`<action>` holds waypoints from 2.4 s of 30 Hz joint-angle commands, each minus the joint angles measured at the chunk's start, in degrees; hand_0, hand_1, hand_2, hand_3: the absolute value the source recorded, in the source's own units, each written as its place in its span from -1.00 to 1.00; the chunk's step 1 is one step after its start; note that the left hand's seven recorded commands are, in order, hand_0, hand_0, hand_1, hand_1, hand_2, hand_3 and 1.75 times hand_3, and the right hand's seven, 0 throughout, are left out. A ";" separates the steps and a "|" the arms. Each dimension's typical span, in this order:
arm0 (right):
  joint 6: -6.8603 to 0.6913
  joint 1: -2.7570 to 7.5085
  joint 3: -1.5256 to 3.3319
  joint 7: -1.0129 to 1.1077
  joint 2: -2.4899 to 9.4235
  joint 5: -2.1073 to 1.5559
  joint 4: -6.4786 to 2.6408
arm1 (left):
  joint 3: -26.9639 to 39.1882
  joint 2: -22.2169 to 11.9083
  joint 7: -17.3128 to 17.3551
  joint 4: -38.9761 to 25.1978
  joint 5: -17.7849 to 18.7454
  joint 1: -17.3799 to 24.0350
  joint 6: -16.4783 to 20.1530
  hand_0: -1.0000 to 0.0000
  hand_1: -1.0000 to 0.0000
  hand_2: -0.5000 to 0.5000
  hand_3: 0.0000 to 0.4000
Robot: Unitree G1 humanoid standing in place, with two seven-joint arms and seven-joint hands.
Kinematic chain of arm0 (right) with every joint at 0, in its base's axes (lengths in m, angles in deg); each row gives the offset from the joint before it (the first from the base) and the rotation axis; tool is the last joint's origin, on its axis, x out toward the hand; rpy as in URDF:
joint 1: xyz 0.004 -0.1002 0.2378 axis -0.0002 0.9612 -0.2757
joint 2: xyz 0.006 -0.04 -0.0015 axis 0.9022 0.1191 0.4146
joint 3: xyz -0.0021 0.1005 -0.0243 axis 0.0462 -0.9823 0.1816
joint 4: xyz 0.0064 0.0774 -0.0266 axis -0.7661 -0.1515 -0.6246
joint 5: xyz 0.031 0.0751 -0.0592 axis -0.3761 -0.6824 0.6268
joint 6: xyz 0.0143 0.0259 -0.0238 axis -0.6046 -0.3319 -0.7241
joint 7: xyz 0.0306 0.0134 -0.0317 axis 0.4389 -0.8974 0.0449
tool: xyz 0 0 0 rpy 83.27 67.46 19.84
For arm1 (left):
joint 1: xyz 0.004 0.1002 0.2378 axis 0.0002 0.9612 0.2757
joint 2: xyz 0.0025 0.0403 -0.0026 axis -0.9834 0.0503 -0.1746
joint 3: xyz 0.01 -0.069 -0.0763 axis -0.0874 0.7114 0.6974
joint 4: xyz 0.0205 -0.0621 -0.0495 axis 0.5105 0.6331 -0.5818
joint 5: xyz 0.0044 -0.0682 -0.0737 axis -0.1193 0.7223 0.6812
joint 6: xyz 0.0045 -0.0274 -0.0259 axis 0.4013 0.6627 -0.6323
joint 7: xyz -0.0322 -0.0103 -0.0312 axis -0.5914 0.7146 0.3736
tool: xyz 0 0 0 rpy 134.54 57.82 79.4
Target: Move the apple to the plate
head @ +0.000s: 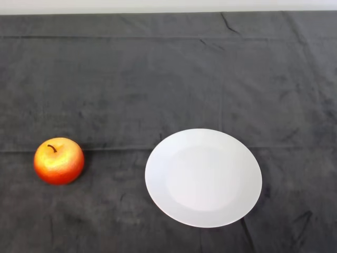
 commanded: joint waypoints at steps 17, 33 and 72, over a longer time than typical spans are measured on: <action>0.24 -0.78 -0.87 0.24 -1.21 -0.90 0.04 | -7.77 5.28 -3.26 -2.25 -9.90 -5.99 -0.90 1.00 1.00 0.00 -1.00; 0.25 -0.73 -0.87 0.18 -1.15 -0.91 0.18 | -13.27 10.59 -3.96 -4.70 -15.97 -8.33 -1.02 1.00 1.00 0.00 -1.00; 0.26 -0.57 -0.87 -0.01 -0.96 -0.97 0.59 | -24.47 19.74 -2.28 -14.71 -24.45 -9.04 2.38 1.00 1.00 0.00 -1.00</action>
